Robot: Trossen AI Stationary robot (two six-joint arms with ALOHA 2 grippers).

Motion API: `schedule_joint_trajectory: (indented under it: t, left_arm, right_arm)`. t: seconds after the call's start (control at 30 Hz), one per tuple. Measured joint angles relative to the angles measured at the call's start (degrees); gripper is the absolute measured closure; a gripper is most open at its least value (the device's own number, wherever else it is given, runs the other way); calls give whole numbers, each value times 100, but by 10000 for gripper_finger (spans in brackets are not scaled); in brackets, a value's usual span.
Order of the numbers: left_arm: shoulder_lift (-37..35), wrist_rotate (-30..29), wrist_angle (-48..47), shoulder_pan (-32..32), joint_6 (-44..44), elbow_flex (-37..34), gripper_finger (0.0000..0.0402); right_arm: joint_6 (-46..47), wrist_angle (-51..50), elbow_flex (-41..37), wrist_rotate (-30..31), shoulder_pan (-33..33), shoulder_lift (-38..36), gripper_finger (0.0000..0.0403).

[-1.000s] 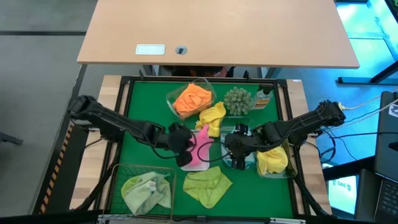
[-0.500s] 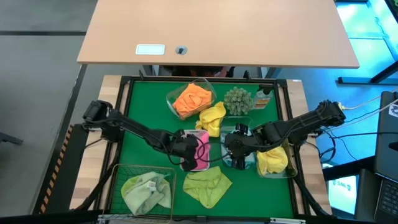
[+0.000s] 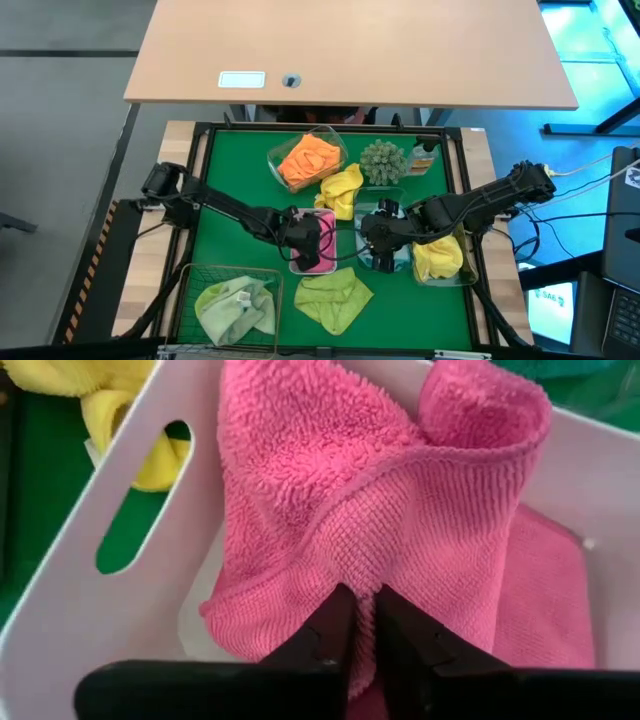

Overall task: Sort microfiber towel by color & place in baskets
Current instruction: Put the pink microfiber towel into the white bin, then put the yellow microfiber towel into the right transparent bin

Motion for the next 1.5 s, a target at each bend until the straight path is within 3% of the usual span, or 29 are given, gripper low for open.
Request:
schedule_joint_trajectory:
  t: [0.1,0.27,0.47,0.73,1.0,1.23,1.33,1.5]
  left_arm:
    - [0,198,-2,37,0,0,358]
    - [-23,1197,2,177,0,0,325]
    - [-24,1541,0,297,0,0,295]
    - [-126,1415,7,307,133,0,295]
    - [-869,522,-22,146,377,2,296]
    - [-1736,267,-139,131,1002,2,296]
    - [-2156,-18,-198,137,1383,2,296]
    - [-2799,-177,-300,272,1935,2,296]
  right_arm:
    - [1,0,0,0,0,0,180]
    - [0,0,0,2,0,0,180]
    - [1,61,0,-55,0,0,180]
    - [2,82,0,-57,0,0,180]
    - [-2,345,0,15,-2,0,180]
    - [-452,877,0,849,-12,0,180]
    - [-688,1249,0,1016,-182,0,180]
    - [-766,1556,0,607,-874,15,180]
